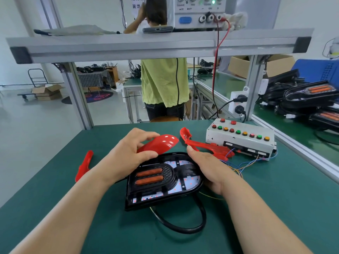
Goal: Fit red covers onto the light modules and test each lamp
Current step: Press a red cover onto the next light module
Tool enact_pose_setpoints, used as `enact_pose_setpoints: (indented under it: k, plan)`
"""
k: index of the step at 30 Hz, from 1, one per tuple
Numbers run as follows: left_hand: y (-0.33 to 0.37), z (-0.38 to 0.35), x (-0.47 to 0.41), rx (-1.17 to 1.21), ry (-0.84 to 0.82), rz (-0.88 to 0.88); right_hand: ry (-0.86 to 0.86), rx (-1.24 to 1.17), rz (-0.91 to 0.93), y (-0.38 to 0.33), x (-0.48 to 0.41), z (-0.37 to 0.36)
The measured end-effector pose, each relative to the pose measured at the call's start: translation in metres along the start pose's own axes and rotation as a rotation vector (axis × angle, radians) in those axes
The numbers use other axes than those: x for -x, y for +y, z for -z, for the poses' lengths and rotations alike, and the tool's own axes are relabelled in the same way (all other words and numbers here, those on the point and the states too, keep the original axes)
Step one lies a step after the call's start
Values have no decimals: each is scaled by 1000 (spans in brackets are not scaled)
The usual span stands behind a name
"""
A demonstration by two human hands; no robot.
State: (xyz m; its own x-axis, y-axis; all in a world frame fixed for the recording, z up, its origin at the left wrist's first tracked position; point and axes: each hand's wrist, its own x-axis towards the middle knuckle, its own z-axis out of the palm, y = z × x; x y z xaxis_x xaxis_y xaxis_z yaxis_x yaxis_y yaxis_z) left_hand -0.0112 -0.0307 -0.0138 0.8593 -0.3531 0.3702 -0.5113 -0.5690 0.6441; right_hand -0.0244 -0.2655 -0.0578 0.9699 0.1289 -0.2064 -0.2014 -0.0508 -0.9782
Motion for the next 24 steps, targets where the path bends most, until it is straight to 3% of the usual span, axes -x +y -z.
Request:
enact_pose_setpoints:
  k: [7, 8, 11, 12, 15, 20, 24]
  plan:
    - [-5, -1, 6, -101, 61, -24, 42, -221, -16, 4, -4, -13]
    - [-5, -3, 6, -48, 79, -14, 52, -235, 8, 5, -5, -17]
    - [1, -8, 9, 412, 96, 124, 81, -239, 86, 7, -6, -26]
    - [2, -10, 9, 426, 124, 102, 89, -244, 104, 8, -6, -28]
    - [5, -10, 11, 302, 175, 23, 104, -244, 134, 9, -6, -29]
    - [4, -7, 10, 151, 73, 18, 97, -305, 158, 8, -6, -27]
    - [5, -5, 11, -73, 218, -96, 94, -363, 165, 9, -6, -24]
